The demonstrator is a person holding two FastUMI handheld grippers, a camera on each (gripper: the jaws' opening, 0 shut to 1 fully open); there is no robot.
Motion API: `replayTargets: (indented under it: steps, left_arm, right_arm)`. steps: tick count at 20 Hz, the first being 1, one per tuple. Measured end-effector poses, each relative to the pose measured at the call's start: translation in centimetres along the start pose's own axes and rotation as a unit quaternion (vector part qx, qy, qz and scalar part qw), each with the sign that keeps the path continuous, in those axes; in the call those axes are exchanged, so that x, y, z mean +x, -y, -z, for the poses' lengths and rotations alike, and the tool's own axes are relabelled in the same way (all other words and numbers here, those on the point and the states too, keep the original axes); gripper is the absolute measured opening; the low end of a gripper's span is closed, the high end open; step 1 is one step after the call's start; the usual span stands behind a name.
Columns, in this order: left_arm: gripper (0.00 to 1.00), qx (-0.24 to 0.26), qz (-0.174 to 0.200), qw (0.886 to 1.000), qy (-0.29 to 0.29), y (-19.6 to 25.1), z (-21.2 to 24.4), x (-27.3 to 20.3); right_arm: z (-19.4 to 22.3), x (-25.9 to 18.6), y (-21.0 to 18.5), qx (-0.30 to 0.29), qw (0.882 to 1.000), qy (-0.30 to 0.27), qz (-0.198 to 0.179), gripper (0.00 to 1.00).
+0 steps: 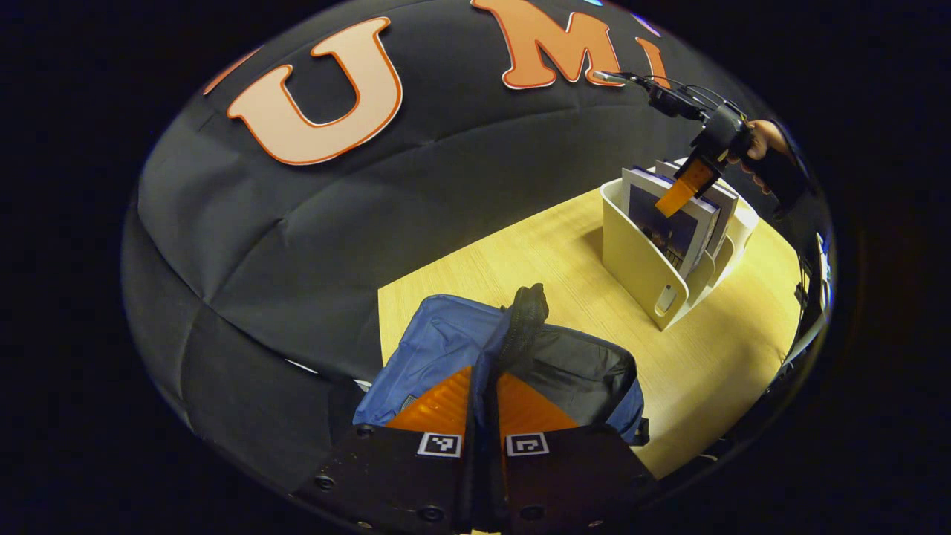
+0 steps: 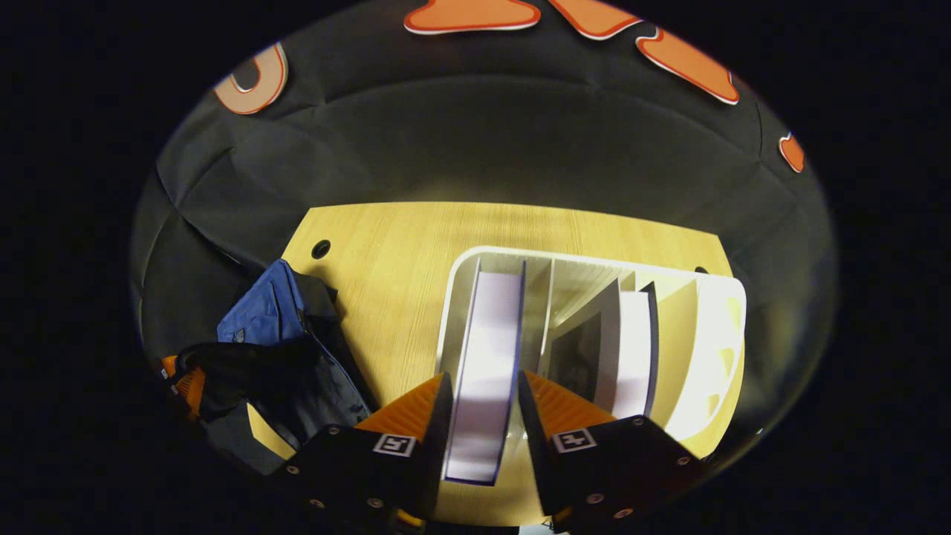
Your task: Open the schoolbag, grab two books from the bookshelf and put them into the schoolbag.
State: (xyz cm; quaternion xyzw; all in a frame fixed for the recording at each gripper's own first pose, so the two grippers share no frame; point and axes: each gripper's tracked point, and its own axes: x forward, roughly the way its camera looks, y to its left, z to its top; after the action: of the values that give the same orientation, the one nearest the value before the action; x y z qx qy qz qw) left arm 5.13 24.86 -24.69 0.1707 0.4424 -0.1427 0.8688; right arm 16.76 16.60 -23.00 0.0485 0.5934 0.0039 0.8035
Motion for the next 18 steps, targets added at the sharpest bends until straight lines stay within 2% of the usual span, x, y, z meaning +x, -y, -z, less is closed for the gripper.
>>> replayTargets:
  steps: [2, 3, 7, 8, 9, 10, 15, 18]
  left_arm:
    - [0.08, -0.012, 0.008, 1.000, -0.004, 0.4, 0.5, 0.1]
    - [0.08, -0.019, 0.011, 1.000, -0.004, 0.5, 0.7, 0.0]
    - [0.08, -0.029, 0.013, 0.999, -0.004, 0.5, 1.1, 0.0]
    - [0.08, -0.031, 0.012, 0.999, -0.005, 0.6, 1.2, 0.0]
    - [0.08, -0.032, 0.013, 0.999, -0.007, 0.6, 1.3, 0.0]
    - [0.08, -0.033, 0.013, 0.999, -0.007, 0.6, 1.3, 0.0]
    - [0.08, -0.030, 0.007, 0.999, -0.013, 0.5, 1.2, -0.1]
    - [0.08, -0.024, 0.004, 1.000, -0.017, 0.3, 1.1, 0.0]
  right_arm:
    - [0.3, 0.1, 0.2, -0.001, 1.000, -0.021, 0.005, 0.33]
    - [0.5, 0.1, 0.4, -0.001, 1.000, -0.030, 0.004, 0.37]
    - [0.7, -0.2, 1.1, 0.009, 0.999, -0.045, -0.002, 0.35]
    - [0.7, -0.3, 1.2, 0.012, 0.999, -0.046, -0.005, 0.27]
    - [0.5, -0.6, 1.3, 0.018, 0.999, -0.043, -0.011, 0.33]
    - [0.4, -1.1, 1.6, 0.025, 0.999, -0.039, -0.016, 0.32]
    - [-0.6, -5.5, 3.7, 0.073, 0.996, 0.013, -0.045, 0.31]
    - [-1.1, -9.1, 4.9, 0.115, 0.988, 0.061, -0.082, 0.31]
